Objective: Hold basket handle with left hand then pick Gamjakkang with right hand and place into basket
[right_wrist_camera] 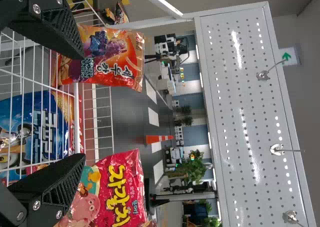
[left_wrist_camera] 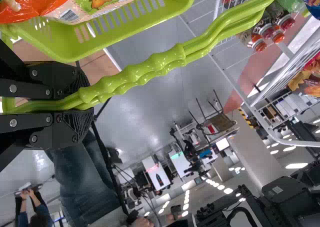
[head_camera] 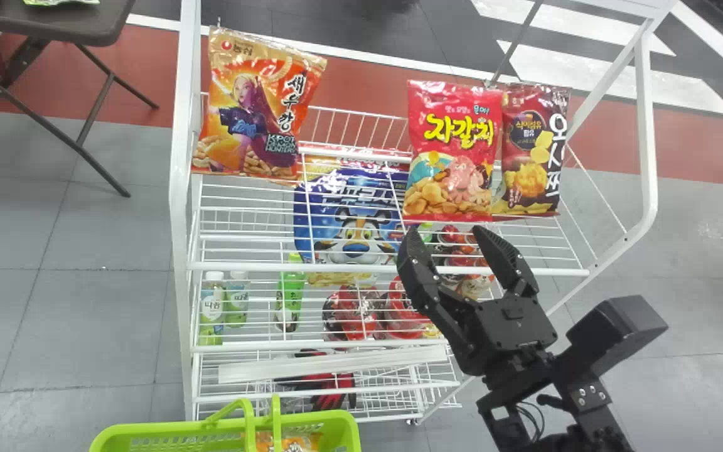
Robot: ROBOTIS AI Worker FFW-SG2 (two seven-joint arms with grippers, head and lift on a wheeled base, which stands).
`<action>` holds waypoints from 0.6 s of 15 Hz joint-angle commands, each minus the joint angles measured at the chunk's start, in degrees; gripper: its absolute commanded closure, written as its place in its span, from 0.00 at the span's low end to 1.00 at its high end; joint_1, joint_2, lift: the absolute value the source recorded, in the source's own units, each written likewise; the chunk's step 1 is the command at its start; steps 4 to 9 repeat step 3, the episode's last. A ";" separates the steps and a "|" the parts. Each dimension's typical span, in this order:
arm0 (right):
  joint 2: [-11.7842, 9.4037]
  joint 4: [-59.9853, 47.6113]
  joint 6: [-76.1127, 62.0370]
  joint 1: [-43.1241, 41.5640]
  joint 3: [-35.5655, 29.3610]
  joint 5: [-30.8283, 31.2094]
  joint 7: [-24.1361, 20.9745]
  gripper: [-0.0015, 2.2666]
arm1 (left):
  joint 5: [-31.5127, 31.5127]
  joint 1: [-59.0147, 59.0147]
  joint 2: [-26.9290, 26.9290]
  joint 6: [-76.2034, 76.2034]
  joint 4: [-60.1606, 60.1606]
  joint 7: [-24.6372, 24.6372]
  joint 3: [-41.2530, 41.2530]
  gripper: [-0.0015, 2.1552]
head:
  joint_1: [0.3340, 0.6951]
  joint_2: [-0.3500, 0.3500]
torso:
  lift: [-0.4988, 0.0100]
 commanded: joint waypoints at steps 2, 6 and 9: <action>0.00 0.00 -0.18 0.00 -0.10 -0.02 0.00 0.06 | 0.01 0.00 -0.09 -0.35 0.06 0.00 0.00 0.99 | 1.00 0.00 | 0.94; 0.00 0.00 -0.18 0.00 -0.19 -0.02 0.00 0.06 | 0.01 0.00 -0.09 -0.52 0.06 0.00 0.00 0.99 | 1.00 0.00 | 0.94; 0.00 0.00 -0.18 0.00 -0.19 -0.02 0.00 0.06 | 0.01 0.00 -0.09 -0.52 0.06 0.00 0.00 0.99 | 1.00 0.00 | 0.94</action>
